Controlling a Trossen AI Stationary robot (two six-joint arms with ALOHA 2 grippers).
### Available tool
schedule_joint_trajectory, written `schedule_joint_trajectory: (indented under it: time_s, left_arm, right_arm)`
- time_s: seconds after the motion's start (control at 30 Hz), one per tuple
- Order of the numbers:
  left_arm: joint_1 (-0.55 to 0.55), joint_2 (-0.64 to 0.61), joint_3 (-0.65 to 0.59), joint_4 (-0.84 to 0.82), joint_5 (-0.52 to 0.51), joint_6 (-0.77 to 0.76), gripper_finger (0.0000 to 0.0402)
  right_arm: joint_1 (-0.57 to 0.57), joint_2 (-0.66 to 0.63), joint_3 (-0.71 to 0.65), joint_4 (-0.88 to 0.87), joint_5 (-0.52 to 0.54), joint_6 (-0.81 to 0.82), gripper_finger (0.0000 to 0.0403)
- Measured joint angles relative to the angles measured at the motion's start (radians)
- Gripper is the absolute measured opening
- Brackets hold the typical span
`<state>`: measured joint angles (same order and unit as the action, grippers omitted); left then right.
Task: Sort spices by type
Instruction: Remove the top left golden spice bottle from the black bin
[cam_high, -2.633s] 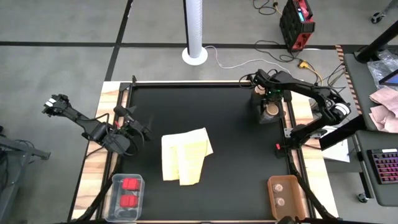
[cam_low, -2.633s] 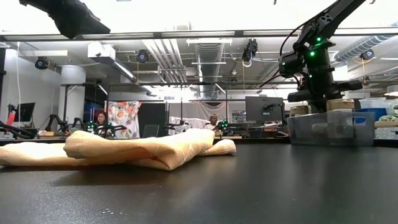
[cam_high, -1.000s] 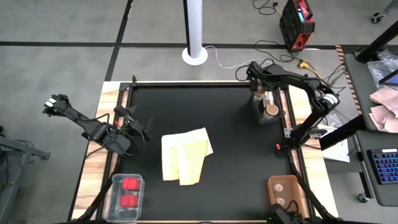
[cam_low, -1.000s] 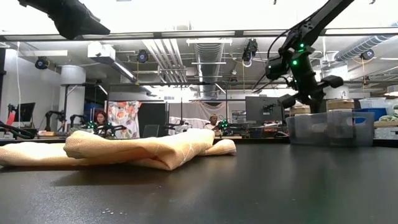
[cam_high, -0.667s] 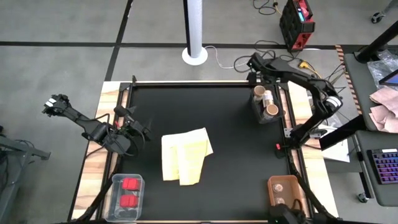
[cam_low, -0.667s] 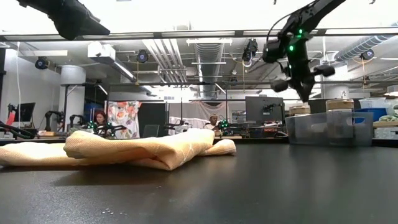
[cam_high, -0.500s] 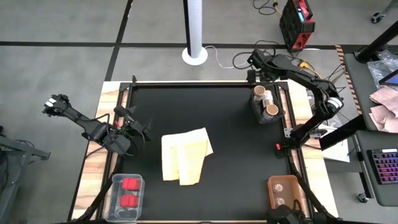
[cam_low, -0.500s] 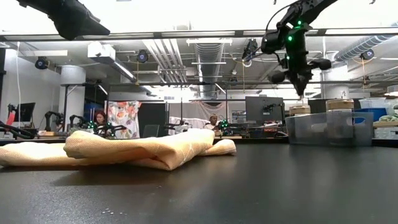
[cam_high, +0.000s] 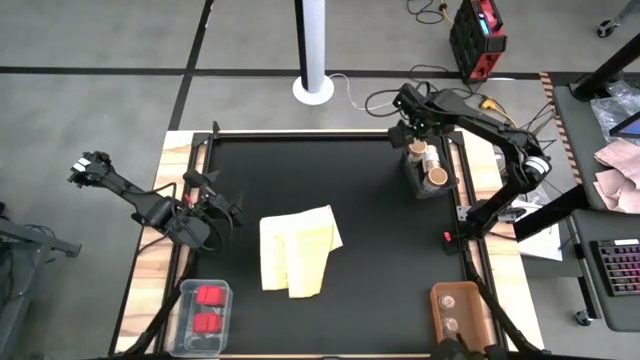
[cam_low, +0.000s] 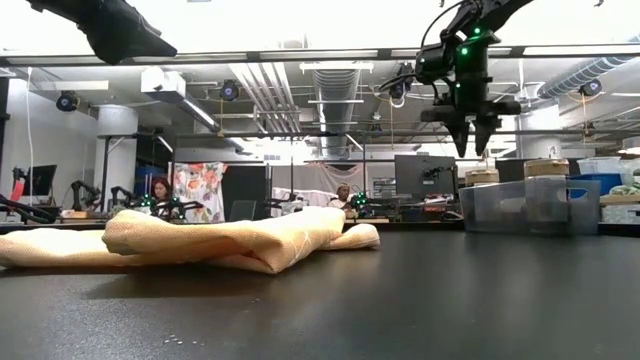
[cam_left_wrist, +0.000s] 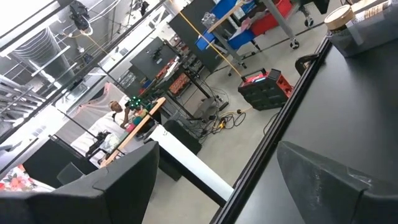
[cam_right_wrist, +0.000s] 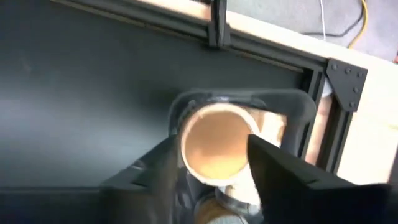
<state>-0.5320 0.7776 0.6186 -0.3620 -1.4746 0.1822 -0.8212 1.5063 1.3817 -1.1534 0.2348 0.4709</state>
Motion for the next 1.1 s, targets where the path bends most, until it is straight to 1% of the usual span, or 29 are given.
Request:
schedule_joint_trajectory:
  time_s: [0.1, 0.27, 0.37, 0.47, 0.7, 0.93, 1.0, 1.1]
  left_arm:
    - [0.000, 0.000, 0.000, 0.000, 0.000, 0.000, 0.0311]
    - [0.000, 0.000, 0.000, 0.000, 0.000, 0.000, 0.0311]
    - [0.000, 0.000, 0.000, 0.000, 0.000, -0.002, 0.0311]
    - [0.000, 0.000, 0.000, -0.001, 0.000, -0.005, 0.0311]
    - [0.000, 0.000, 0.000, -0.001, 0.000, -0.008, 0.0311]
    - [0.000, 0.000, 0.000, -0.001, 0.000, -0.008, 0.0311]
    - [0.000, 0.000, 0.000, -0.001, 0.000, -0.008, 0.0311]
    - [0.000, 0.001, 0.000, -0.002, 0.000, -0.008, 0.0311]
  right_arm:
    - [0.004, 0.000, -0.001, -0.033, 0.000, 0.011, 0.0215]
    - [0.003, 0.000, -0.020, -0.028, -0.003, 0.042, 0.0295]
    - [-0.003, 0.000, -0.055, -0.014, -0.005, 0.053, 0.0332]
    - [-0.025, 0.002, -0.098, 0.009, -0.008, 0.060, 0.0356]
    - [-0.072, 0.033, -0.181, 0.126, -0.014, 0.049, 0.0364]
    - [-0.075, 0.076, -0.194, 0.164, -0.035, 0.042, 0.0362]
    - [-0.075, 0.082, -0.195, 0.167, -0.038, 0.042, 0.0351]
    - [-0.075, 0.082, -0.195, 0.172, -0.043, 0.045, 0.0320]
